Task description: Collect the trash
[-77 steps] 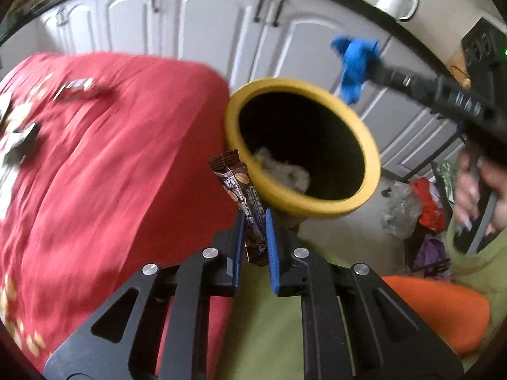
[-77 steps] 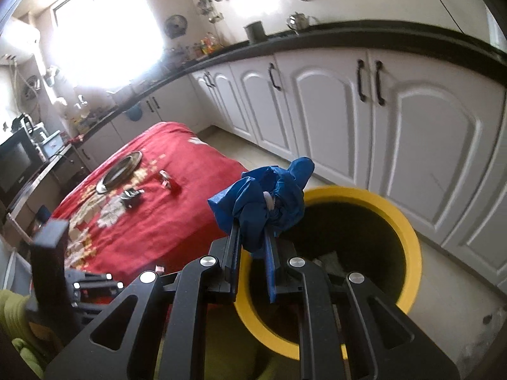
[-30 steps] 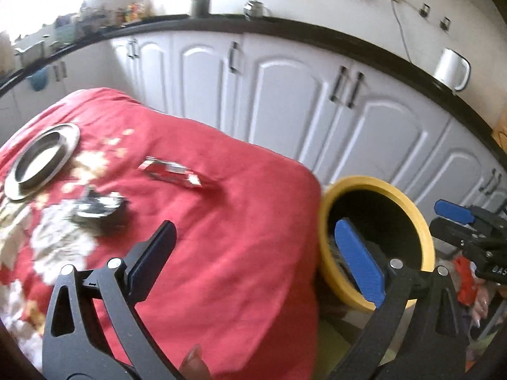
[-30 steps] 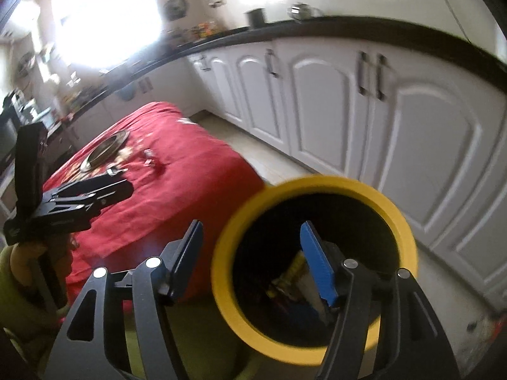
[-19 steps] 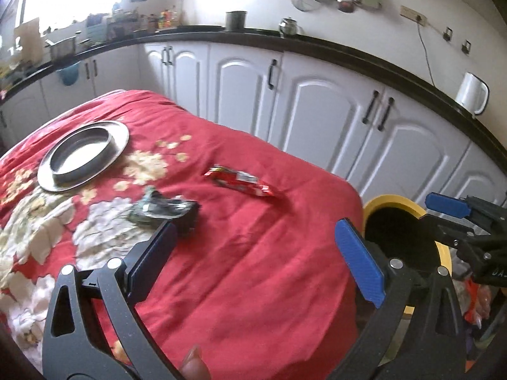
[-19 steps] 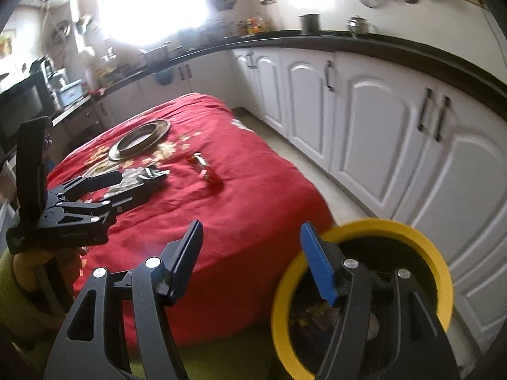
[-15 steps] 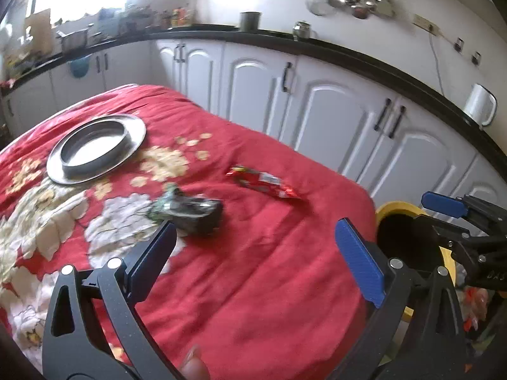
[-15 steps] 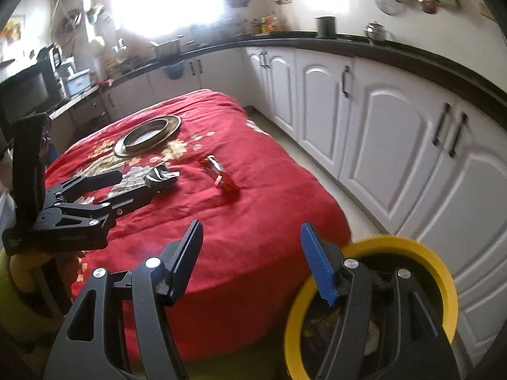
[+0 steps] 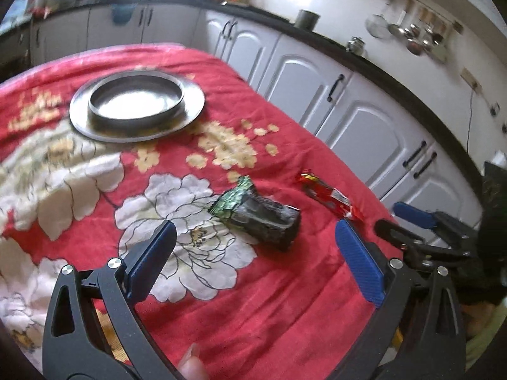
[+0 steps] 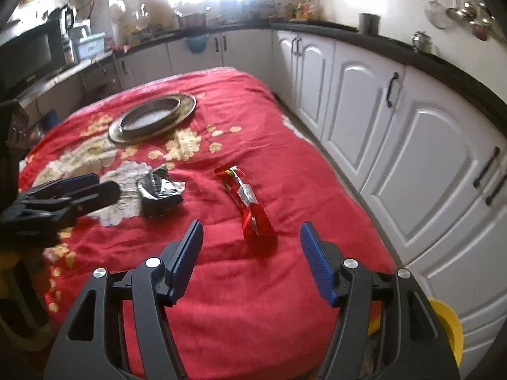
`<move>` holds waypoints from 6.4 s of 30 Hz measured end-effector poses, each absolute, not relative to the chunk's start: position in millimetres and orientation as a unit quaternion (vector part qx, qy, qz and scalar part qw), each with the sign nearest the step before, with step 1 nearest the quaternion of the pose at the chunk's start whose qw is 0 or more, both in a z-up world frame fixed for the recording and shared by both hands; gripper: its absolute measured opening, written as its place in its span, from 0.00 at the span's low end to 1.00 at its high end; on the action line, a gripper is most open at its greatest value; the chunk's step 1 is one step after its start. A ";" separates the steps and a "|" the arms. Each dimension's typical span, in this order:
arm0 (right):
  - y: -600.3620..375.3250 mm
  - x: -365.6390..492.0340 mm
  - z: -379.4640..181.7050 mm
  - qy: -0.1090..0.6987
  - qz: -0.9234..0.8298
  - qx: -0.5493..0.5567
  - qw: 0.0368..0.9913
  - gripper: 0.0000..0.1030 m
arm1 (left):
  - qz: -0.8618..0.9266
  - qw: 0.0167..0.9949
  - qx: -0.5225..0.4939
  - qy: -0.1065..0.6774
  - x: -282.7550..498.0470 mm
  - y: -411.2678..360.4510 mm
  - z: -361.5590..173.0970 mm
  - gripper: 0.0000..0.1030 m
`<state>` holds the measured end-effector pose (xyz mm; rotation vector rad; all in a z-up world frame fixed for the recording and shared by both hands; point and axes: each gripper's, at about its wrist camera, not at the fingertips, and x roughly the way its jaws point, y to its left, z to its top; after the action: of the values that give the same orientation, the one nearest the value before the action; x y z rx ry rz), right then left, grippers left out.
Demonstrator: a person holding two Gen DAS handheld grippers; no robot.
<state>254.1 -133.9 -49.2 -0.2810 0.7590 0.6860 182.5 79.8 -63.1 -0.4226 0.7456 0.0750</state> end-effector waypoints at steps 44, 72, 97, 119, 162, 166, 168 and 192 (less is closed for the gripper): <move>-276.0 193.8 -43.6 0.376 0.268 -0.008 0.887 0.16 | -0.080 0.914 -0.159 0.364 196.6 -24.8 -44.6 0.13; -385.6 155.6 -33.9 0.348 0.161 0.073 0.921 0.17 | -0.211 0.909 -0.066 0.353 167.8 -151.2 -25.3 0.13; -439.3 147.6 -75.8 0.390 0.116 0.117 0.906 0.19 | -0.270 0.876 0.014 0.400 167.2 -229.4 -61.6 0.14; -462.8 143.0 -84.6 0.395 0.057 0.129 0.908 0.70 | -0.231 0.873 -0.012 0.430 202.8 -212.8 -72.0 0.88; -286.4 10.1 -10.3 0.163 0.056 0.005 0.985 0.94 | -0.078 0.974 -0.016 0.211 42.1 -58.0 -5.6 0.89; -287.4 12.2 -10.2 0.166 0.056 0.004 0.984 0.94 | -0.079 0.974 -0.016 0.210 41.0 -57.7 -6.4 0.89; -286.2 11.5 -10.8 0.169 0.057 0.001 0.984 0.94 | -0.079 0.974 -0.016 0.211 39.5 -57.1 -7.5 0.89; -279.3 12.6 -15.0 0.177 0.055 -0.002 0.983 0.94 | -0.078 0.974 -0.020 0.212 38.3 -55.4 -9.0 0.89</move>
<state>12.6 -279.3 -15.0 -0.0050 0.3566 0.1103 38.3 -55.4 -9.0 -0.0394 0.4286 -0.1579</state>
